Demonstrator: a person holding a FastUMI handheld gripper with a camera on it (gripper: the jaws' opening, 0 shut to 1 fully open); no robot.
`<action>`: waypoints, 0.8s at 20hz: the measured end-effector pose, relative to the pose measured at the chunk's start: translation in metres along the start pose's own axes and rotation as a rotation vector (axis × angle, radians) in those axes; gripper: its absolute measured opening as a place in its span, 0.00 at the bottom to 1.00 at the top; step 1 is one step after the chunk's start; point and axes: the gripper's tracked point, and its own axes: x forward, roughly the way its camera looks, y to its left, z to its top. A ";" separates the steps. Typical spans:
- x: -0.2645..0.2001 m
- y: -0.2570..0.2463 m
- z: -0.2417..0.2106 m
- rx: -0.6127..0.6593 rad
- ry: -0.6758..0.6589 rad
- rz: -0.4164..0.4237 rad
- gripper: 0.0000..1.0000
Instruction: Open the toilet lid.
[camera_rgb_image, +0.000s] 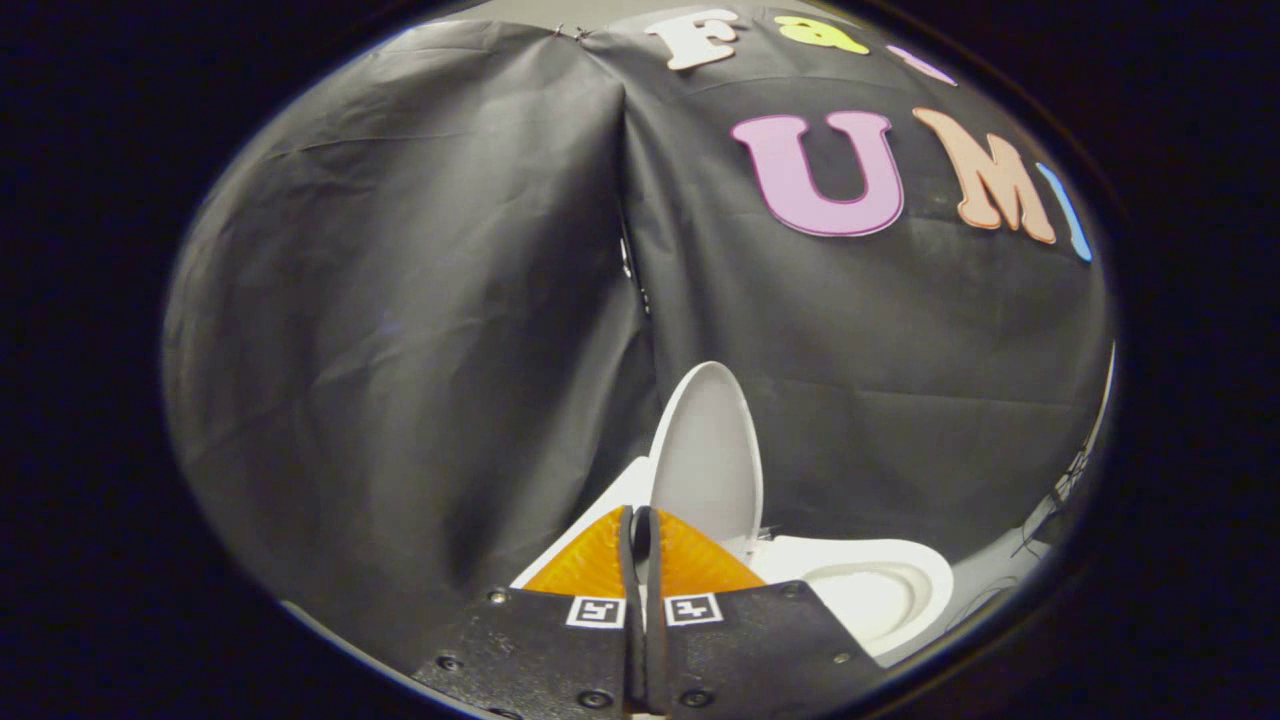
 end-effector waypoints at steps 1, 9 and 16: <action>0.002 0.005 0.000 -0.009 0.000 0.008 0.00; -0.001 0.040 -0.006 -0.021 -0.022 0.172 0.21; -0.086 -0.029 0.008 0.006 -0.101 0.175 0.46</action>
